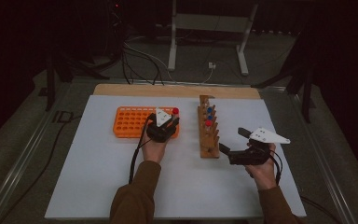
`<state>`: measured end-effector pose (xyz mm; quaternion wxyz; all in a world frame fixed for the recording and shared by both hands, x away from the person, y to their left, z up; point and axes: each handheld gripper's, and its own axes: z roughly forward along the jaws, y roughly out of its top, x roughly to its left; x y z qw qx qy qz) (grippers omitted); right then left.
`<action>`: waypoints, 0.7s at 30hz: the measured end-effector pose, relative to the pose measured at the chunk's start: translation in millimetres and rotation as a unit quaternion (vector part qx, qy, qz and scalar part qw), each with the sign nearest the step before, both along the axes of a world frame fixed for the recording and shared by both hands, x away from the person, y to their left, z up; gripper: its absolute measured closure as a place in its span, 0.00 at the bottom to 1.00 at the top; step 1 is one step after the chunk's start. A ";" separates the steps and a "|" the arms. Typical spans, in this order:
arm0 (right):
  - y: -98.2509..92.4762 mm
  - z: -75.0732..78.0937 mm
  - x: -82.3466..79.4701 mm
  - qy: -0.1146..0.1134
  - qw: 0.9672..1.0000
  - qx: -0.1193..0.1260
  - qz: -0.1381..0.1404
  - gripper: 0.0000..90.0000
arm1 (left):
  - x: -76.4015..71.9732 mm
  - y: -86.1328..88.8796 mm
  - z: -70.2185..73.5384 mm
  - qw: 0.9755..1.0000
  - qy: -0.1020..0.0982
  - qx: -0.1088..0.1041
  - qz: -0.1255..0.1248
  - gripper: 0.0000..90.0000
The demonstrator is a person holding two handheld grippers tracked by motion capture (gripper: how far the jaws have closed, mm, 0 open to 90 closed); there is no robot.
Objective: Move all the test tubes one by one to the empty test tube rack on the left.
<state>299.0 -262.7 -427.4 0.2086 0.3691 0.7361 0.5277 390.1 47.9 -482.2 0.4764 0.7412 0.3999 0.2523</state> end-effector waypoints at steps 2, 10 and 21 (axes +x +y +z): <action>0.5 0.0 -0.2 -0.001 1.000 -0.001 0.000 0.00 | -0.2 0.6 -3.5 1.000 0.005 0.002 0.001 0.82; 1.6 -0.3 -0.3 -0.001 1.000 -0.003 0.002 0.00 | -1.2 -0.8 -11.6 1.000 0.016 0.018 -0.003 0.82; 3.1 -0.8 -0.5 0.001 1.000 -0.003 0.005 0.00 | -1.6 -0.1 -16.1 0.999 0.025 0.021 -0.003 0.82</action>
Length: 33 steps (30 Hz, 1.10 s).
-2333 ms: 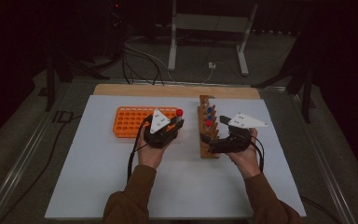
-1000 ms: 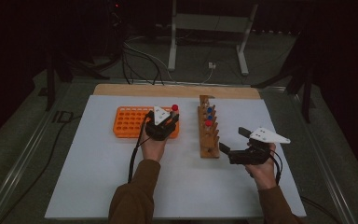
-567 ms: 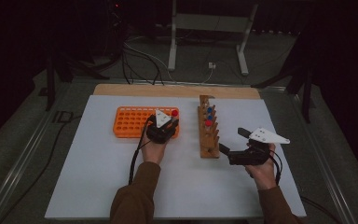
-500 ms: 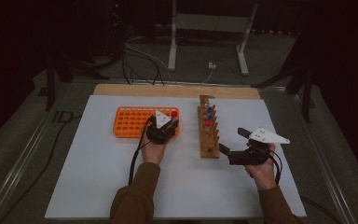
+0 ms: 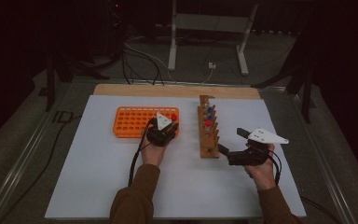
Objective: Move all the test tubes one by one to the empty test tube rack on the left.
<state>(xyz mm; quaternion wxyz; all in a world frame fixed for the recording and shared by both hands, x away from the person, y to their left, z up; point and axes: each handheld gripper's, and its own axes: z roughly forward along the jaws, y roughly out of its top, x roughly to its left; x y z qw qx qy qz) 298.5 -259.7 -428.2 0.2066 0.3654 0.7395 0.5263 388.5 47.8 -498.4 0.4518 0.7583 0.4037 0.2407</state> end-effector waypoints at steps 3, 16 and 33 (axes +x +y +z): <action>0.7 -0.1 -0.1 0.001 1.000 0.001 0.001 0.00 | 0.4 0.3 -0.2 1.000 0.002 -0.001 -0.001 0.82; 1.0 0.7 0.2 -0.001 1.000 0.001 0.000 0.00 | -8.9 13.6 10.3 0.999 0.011 -0.044 -0.005 0.56; 11.4 8.9 8.6 -0.010 1.000 -0.011 -0.002 0.00 | -50.4 60.3 52.2 0.996 -0.012 -0.091 0.008 0.14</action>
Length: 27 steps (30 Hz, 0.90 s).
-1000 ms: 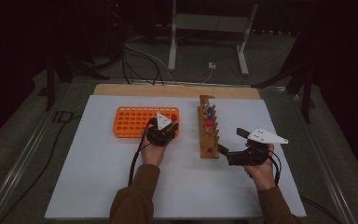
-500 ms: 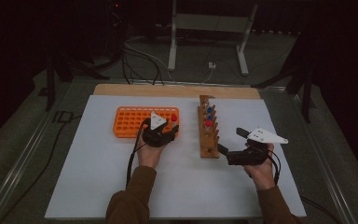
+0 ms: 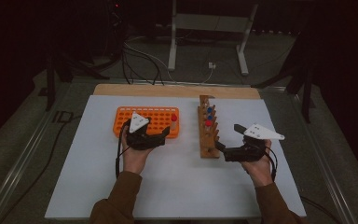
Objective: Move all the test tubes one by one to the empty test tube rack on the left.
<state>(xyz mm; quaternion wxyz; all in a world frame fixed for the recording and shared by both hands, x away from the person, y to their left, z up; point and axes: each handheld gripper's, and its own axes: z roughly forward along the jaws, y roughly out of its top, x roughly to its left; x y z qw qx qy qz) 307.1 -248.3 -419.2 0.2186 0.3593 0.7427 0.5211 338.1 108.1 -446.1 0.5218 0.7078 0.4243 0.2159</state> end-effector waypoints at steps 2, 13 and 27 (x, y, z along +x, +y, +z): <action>1.5 1.6 3.0 0.000 1.000 -0.003 -0.002 0.00 | -5.7 4.8 1.2 1.000 0.000 0.003 -0.002 0.10; 11.8 2.8 26.5 0.007 1.000 -0.022 -0.011 0.00 | -30.2 21.5 1.0 0.999 -0.023 0.035 0.006 0.00; 33.9 -21.0 50.8 0.034 0.997 -0.063 -0.021 0.20 | -38.6 34.5 -4.3 0.999 -0.020 0.030 0.024 0.00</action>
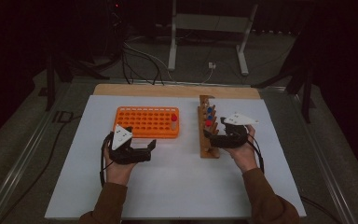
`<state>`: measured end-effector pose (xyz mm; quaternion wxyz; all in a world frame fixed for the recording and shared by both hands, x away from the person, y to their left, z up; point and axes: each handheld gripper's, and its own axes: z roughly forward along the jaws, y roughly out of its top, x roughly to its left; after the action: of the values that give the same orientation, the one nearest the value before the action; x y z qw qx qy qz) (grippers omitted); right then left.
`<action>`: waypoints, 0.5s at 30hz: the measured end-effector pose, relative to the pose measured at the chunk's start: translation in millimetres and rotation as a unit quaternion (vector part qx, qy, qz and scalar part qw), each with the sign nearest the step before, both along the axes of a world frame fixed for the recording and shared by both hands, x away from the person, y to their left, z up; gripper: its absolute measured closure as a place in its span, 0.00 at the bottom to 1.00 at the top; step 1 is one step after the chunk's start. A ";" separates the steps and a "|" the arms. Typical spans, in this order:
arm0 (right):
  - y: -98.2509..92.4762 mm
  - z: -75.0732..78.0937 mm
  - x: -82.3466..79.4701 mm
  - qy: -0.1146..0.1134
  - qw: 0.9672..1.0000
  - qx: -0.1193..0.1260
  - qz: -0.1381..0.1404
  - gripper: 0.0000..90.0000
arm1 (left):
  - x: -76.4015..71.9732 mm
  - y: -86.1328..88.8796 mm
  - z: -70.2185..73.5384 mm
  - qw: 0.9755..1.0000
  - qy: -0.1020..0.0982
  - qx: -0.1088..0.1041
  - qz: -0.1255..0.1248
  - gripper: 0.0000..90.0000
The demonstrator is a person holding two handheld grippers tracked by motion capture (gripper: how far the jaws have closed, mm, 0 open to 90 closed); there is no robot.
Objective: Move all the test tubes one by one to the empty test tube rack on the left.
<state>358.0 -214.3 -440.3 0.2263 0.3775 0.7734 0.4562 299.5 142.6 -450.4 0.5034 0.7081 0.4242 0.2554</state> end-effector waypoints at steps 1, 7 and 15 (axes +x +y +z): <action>1.8 -1.7 1.0 0.003 1.000 -0.001 0.003 0.24 | -0.1 1.0 0.0 1.000 -0.001 0.000 0.001 0.00; 11.2 -9.6 5.4 0.000 1.000 -0.024 -0.003 0.53 | -0.9 1.6 -1.0 1.000 -0.001 0.000 0.005 0.00; 14.7 -16.1 12.0 0.010 1.000 -0.022 -0.018 0.73 | -1.1 1.6 -1.4 1.000 0.000 0.001 0.006 0.00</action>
<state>369.9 -199.6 -456.4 0.2347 0.3909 0.7787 0.4310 298.4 144.2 -451.8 0.5012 0.7061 0.4281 0.2588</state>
